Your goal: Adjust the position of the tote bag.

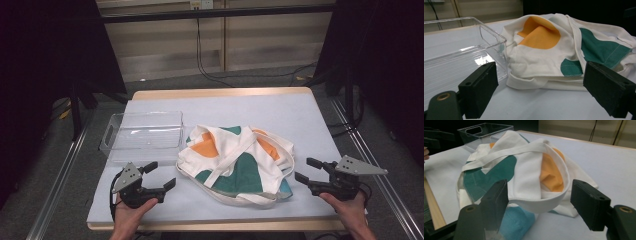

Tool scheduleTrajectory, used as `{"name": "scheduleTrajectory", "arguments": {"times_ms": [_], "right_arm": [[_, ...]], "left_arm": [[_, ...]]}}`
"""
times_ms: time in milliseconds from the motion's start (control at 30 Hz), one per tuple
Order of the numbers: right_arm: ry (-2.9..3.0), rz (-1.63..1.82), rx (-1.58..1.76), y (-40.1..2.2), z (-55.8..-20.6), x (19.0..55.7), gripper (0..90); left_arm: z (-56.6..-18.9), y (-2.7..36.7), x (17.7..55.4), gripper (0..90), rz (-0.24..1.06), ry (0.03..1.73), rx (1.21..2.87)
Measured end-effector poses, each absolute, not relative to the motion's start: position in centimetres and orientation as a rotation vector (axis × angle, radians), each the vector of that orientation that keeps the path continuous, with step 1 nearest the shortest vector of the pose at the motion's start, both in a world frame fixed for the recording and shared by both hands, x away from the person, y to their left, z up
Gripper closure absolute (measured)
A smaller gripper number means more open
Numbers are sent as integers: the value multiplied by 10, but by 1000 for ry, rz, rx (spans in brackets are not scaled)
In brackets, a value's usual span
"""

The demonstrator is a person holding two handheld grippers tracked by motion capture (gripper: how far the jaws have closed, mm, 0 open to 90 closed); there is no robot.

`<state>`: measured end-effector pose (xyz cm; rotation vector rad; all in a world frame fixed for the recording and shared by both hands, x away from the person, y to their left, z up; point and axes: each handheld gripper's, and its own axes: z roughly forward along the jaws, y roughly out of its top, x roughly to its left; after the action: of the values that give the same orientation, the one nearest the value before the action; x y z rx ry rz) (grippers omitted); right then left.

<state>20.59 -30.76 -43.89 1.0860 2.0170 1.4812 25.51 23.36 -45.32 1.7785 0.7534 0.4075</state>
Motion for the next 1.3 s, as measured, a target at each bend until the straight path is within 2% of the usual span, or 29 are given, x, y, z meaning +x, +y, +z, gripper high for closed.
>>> {"name": "scheduleTrajectory", "arguments": {"times_ms": [633,967,1300], "right_arm": [[2211,1514,983,-273,-434,216,530],[2352,1519,891,-243,-436,230,572],[2432,1558,794,-213,-430,248,597]], "left_arm": [[-455,228,261,158,369,759,1828],[-458,230,265,207,348,753,1829],[-457,228,266,218,347,769,1835]]}}
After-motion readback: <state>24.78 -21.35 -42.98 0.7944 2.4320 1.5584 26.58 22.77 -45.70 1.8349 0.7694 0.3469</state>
